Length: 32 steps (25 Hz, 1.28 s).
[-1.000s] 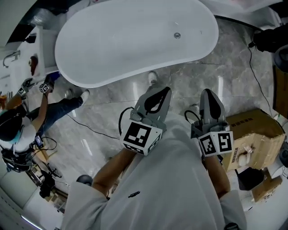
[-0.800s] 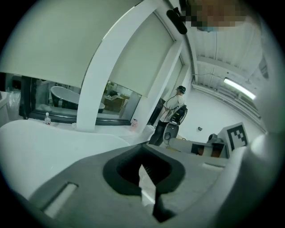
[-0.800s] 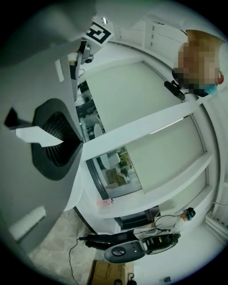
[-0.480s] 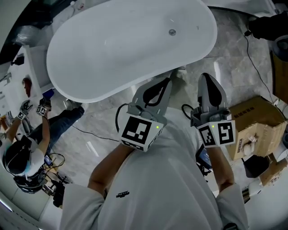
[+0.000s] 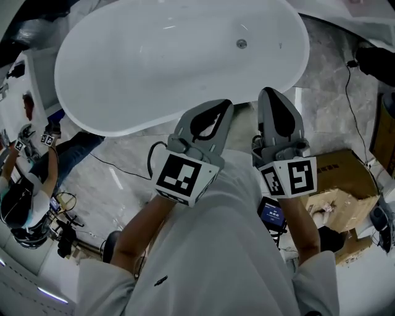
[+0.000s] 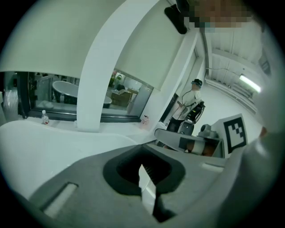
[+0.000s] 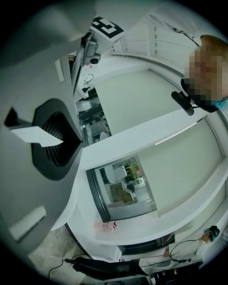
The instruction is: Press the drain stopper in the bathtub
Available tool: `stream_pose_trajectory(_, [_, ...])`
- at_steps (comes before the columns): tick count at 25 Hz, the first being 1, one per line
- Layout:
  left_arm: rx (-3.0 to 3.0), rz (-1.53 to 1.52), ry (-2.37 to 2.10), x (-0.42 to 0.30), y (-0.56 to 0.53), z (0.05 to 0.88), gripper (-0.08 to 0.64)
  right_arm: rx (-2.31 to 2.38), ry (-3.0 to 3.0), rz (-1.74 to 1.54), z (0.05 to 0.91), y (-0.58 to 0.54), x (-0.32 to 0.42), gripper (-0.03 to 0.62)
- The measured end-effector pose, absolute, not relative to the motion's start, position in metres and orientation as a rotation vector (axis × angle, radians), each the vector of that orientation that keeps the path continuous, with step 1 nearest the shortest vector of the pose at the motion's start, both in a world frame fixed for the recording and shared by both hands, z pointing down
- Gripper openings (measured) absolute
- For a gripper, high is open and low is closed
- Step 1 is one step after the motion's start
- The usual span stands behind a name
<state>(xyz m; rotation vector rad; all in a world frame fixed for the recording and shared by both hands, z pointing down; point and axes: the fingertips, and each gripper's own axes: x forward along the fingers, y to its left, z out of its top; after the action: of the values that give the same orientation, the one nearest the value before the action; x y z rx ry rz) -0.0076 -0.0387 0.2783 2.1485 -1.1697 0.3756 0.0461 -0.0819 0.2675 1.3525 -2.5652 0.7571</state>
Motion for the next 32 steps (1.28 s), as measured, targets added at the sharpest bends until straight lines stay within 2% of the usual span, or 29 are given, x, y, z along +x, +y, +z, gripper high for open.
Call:
stream_pose_trajectory(19, [1.795, 0.304, -1.345, -0.029, -0.117, 0.437, -0.002, 1.041, -2.436, 0.755, 0.442, -0.185, 0.040, 0.002])
stream_pose_trajectory(32, [1.778, 0.397, -1.289, -0.041, -0.143, 0.565, -0.002, 0.947, -2.351, 0.726, 0.560, -0.223, 0.015, 0.000])
